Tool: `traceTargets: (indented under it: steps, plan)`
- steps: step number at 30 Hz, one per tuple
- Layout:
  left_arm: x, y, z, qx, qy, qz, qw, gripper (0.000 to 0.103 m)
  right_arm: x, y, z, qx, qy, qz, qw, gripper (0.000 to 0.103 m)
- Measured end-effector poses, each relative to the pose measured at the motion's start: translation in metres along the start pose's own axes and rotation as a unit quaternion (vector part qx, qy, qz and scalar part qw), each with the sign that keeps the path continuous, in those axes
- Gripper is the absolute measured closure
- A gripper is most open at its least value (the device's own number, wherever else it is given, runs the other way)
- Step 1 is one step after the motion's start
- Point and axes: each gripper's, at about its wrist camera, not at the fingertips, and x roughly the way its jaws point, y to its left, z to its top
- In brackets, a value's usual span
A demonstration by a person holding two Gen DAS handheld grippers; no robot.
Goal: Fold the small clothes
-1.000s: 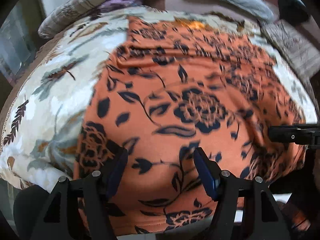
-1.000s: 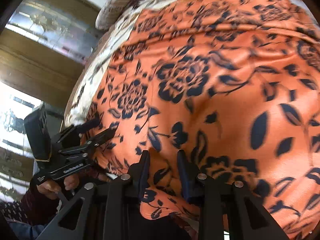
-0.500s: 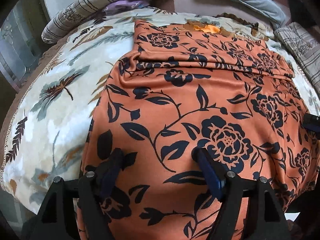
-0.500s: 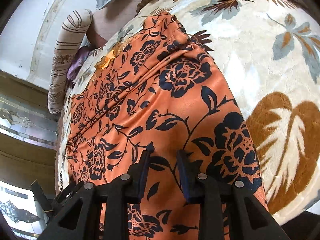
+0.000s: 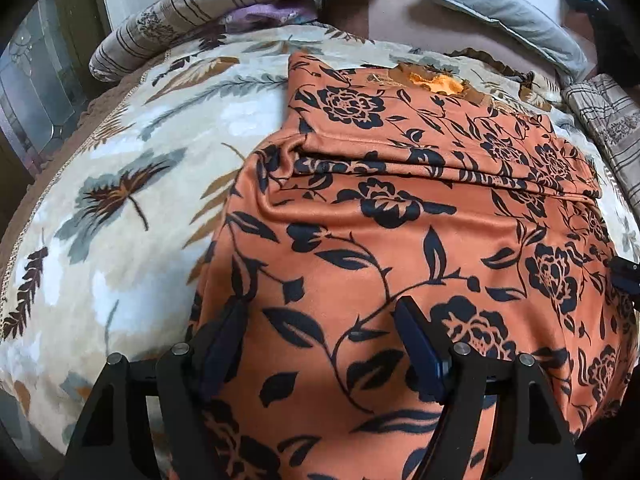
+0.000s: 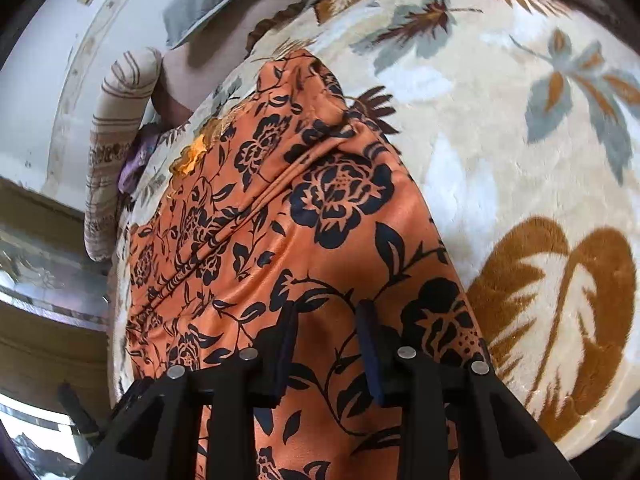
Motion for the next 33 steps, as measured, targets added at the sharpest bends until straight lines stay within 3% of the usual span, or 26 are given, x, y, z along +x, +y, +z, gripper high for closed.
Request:
traceTargets:
  steps: [4,9,13,18,20,23,24,25,26,30,33]
  plan:
    - [-0.001,-0.001,0.028,0.017,-0.027,-0.003,0.9995,0.026,-0.002,0.009,0.015,-0.005,-0.023,0.002,1.0,0.069]
    - [0.0,-0.001,0.084,0.001,-0.084,-0.006,0.9964,0.026,-0.012,0.017,0.053,-0.005,-0.072,0.022,0.997,0.069]
    - [0.03,-0.001,0.113,-0.023,-0.076,-0.011,0.9968,0.026,-0.006,0.031,0.091,-0.029,-0.102,0.008,0.994,0.069]
    - [0.073,0.006,0.11,-0.037,-0.032,0.007,0.9988,0.026,0.012,0.034,0.129,-0.044,-0.116,0.002,0.992,0.069]
    - [0.078,0.012,0.11,-0.048,-0.028,-0.008,0.9984,0.025,0.029,0.027,0.138,-0.03,-0.09,0.003,0.995,0.069]
    - [0.08,0.017,0.112,-0.056,-0.022,-0.015,0.9981,0.024,0.058,0.02,0.142,-0.02,-0.057,-0.045,0.997,0.068]
    - [0.081,0.018,0.113,-0.057,-0.021,-0.017,0.998,0.024,0.06,0.02,0.143,-0.023,-0.065,-0.069,0.995,0.067]
    - [0.081,0.019,0.113,-0.058,-0.022,-0.019,0.9979,0.024,0.063,0.019,0.143,-0.024,-0.057,-0.083,0.995,0.057]
    - [0.081,0.019,0.114,-0.058,-0.022,-0.019,0.9979,0.024,0.066,0.017,0.144,-0.021,-0.045,-0.076,0.996,0.055]
    - [0.075,0.021,0.117,-0.057,-0.034,-0.014,0.9977,0.024,0.053,0.023,0.142,-0.028,-0.07,-0.045,0.996,0.054]
    - [0.066,0.026,0.123,-0.058,-0.059,-0.006,0.9965,0.024,0.036,0.035,0.14,-0.059,-0.126,-0.052,0.989,0.054]
